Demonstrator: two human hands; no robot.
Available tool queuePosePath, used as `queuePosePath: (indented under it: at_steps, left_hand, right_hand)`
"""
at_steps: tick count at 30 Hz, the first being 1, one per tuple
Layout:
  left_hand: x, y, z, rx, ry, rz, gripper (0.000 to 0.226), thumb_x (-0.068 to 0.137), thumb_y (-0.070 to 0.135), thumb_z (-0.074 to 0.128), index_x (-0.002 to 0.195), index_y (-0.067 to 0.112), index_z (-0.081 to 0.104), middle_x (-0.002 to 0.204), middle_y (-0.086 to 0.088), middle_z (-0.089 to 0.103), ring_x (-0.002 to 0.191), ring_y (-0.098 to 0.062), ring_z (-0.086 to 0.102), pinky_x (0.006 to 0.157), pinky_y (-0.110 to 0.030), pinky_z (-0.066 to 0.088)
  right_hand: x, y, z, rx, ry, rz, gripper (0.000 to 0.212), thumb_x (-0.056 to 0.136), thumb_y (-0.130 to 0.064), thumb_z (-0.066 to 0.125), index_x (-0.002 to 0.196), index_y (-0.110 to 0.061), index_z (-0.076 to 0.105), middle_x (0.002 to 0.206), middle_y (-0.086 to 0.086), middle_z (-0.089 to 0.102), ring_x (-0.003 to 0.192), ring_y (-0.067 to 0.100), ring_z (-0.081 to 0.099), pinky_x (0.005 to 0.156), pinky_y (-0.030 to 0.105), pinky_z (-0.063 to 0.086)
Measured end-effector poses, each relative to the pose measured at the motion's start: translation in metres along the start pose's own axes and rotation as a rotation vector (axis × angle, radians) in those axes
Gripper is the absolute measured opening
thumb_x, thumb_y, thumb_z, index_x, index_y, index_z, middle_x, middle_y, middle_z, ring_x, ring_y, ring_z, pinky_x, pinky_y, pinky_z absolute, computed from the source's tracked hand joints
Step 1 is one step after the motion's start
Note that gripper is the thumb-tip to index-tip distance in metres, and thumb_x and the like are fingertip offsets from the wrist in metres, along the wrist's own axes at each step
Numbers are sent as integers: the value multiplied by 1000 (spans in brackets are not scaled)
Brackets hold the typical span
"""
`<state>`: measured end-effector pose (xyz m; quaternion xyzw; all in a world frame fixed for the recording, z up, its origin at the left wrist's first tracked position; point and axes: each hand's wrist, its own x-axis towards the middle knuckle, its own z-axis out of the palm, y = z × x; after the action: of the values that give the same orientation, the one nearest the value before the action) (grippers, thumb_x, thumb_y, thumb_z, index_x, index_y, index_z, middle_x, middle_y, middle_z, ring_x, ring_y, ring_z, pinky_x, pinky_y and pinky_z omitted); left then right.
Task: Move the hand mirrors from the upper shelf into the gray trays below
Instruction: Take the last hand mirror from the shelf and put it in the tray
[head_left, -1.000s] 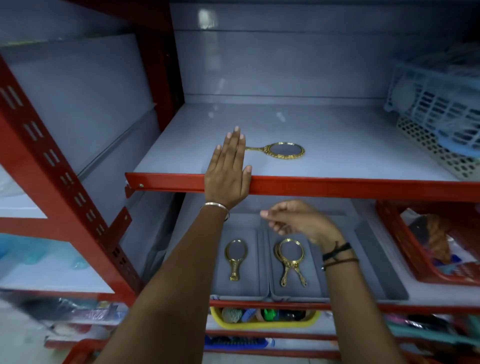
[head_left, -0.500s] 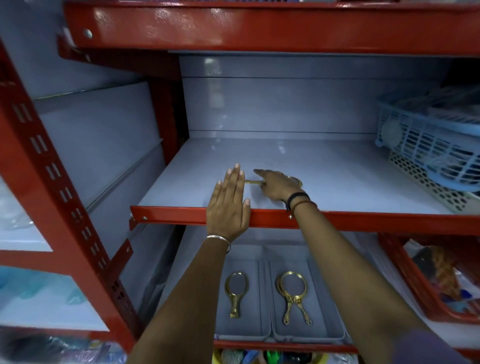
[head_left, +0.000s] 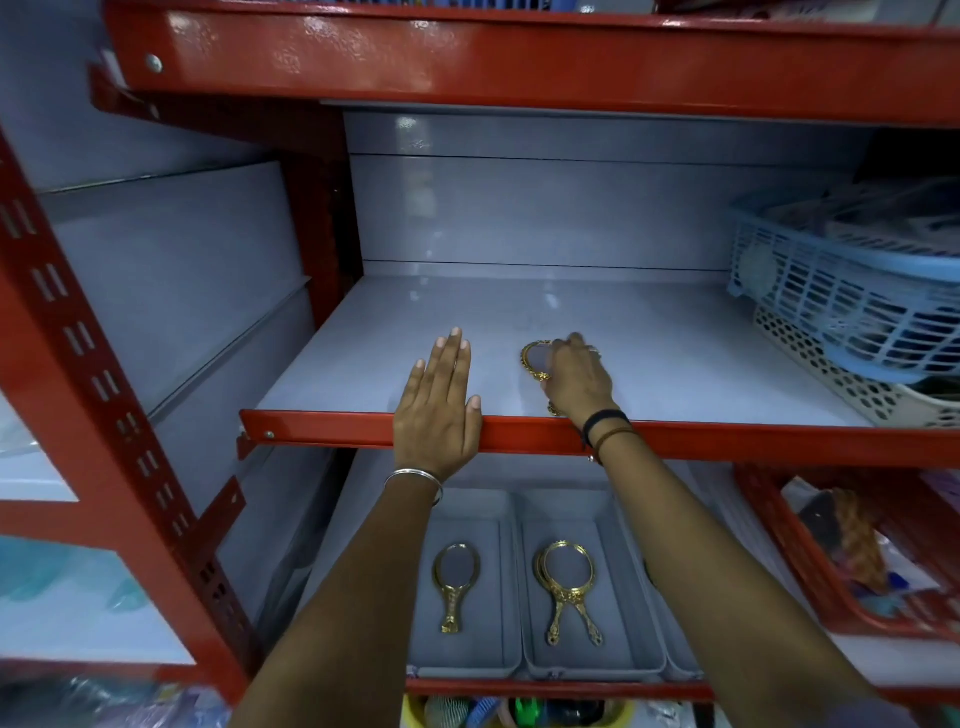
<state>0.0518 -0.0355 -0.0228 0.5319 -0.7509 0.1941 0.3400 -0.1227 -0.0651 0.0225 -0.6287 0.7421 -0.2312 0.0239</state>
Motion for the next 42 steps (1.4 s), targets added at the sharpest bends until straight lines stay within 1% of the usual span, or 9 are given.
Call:
queuePosePath:
  at_steps: [3,8,11,14,17,20,25,32,42]
  left_hand:
    - [0,0,0,-7,-6,-4,61,86,28,35,143,5,36,151,-10,37,141,-21,31,115,-34,20]
    - [0,1,-2,-15,-33,-12,62,86,28,34,143,5,35,152,-10,36,141,-21,32,115,-34,19]
    - [0,2,-3,-13,-53,-22,62,85,29,34,143,5,35,152,-10,35,141,-22,33,115,-34,18]
    - [0,7,-8,-8,-54,-50,64,85,29,33,144,6,33,154,-9,33,142,-22,30,115,-34,15]
    - [0,15,-11,-28,-56,-100,65,86,31,31,146,6,28,156,-9,27,145,-21,24,118,-36,12]
    - [4,35,-12,-80,-56,-76,64,88,30,29,147,6,26,157,-10,25,146,-20,21,118,-34,7]
    - [13,73,-8,-134,-45,-35,63,89,30,28,147,5,26,156,-10,26,146,-22,22,118,-32,4]
    - [4,97,10,-32,-27,-84,62,86,29,37,144,6,33,154,-10,33,142,-22,32,116,-36,10]
    - [4,100,22,-28,11,-106,64,88,27,33,148,7,25,157,-8,25,146,-21,24,118,-41,13]
  right_hand:
    - [-1,2,-5,-63,-64,260,49,83,-28,68,125,-6,53,130,14,51,119,31,51,90,37,49]
    - [2,2,-7,-8,-79,285,32,87,-4,53,118,-7,58,121,12,63,111,30,60,85,34,50]
    - [5,3,-21,102,-194,301,17,82,-3,57,97,-10,58,100,11,66,85,26,63,69,29,47]
    - [9,13,-33,357,-301,299,14,79,3,59,91,-3,55,78,12,57,64,25,58,60,31,49]
    - [1,24,-44,732,-361,374,15,83,4,58,73,-3,51,62,11,48,52,19,43,50,28,36]
    - [-14,34,-58,974,-292,337,15,87,-6,63,89,-3,48,65,8,51,56,17,47,47,25,41]
    - [-66,64,-87,1196,-189,213,10,90,-13,59,82,-9,63,72,2,57,63,11,49,56,21,44]
    - [-149,140,-65,1174,-230,181,13,90,-8,56,87,-17,65,68,-7,58,60,5,49,59,20,41]
    - [-187,251,37,949,-401,641,16,84,-8,66,70,-15,66,69,4,58,69,18,50,60,26,43]
